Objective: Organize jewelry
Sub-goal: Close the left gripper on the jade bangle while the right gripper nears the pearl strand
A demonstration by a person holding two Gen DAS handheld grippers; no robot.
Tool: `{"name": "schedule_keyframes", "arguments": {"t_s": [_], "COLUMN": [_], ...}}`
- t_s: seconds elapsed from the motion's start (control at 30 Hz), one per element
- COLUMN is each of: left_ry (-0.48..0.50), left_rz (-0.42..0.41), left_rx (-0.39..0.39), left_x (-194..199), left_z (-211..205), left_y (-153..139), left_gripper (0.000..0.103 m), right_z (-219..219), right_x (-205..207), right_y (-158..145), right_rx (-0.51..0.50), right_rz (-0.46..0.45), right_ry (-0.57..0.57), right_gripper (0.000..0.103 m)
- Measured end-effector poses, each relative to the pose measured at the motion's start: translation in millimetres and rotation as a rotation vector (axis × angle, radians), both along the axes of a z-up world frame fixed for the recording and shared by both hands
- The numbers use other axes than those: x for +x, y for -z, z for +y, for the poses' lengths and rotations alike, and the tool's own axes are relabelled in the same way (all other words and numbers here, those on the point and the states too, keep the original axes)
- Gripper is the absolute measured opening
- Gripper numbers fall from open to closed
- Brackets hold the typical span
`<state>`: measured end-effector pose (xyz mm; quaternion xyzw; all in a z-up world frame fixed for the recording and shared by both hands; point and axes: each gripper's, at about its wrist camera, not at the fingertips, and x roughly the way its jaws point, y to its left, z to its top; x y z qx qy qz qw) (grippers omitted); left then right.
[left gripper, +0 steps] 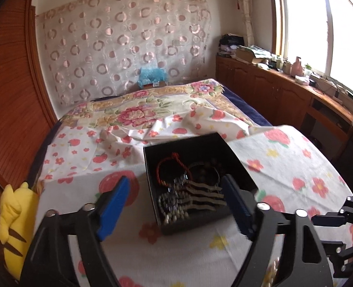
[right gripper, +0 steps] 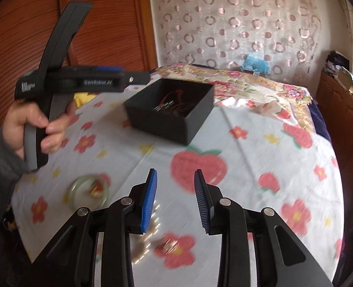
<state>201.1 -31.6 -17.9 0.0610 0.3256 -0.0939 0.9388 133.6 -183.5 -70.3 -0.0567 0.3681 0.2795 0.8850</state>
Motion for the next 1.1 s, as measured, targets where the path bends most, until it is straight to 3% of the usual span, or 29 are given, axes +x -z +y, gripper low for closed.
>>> {"name": "schedule_keyframes", "arguments": {"t_s": [0.17,0.43,0.73,0.87,1.1], "left_ry": [0.041,0.115,0.172,0.196,0.204], "left_rz": [0.030,0.119,0.187,0.212,0.247], "left_rx": [0.022,0.074,0.004,-0.009,0.043], "left_x": [-25.8,-63.5,-106.9,-116.6,-115.4], "left_z": [6.7,13.3,13.5,3.8,-15.5], "left_y": [11.7,47.1,62.5,66.7,79.4], "left_gripper": [0.091,0.094,0.095,0.095,0.095], "right_z": [8.2,16.5,19.5,20.5,22.6], "right_x": [-23.2,-43.0,-53.6,-55.7,-57.0], "right_y": [14.0,28.5,38.4,39.1,38.3], "right_rx": [-0.031,-0.093,-0.116,-0.127,-0.136], "right_rz": [0.035,0.068,0.078,0.072,0.067], "right_ry": [-0.028,-0.042,-0.002,0.005,0.006], "right_gripper": [0.035,0.035,0.036,0.036,0.036]}}
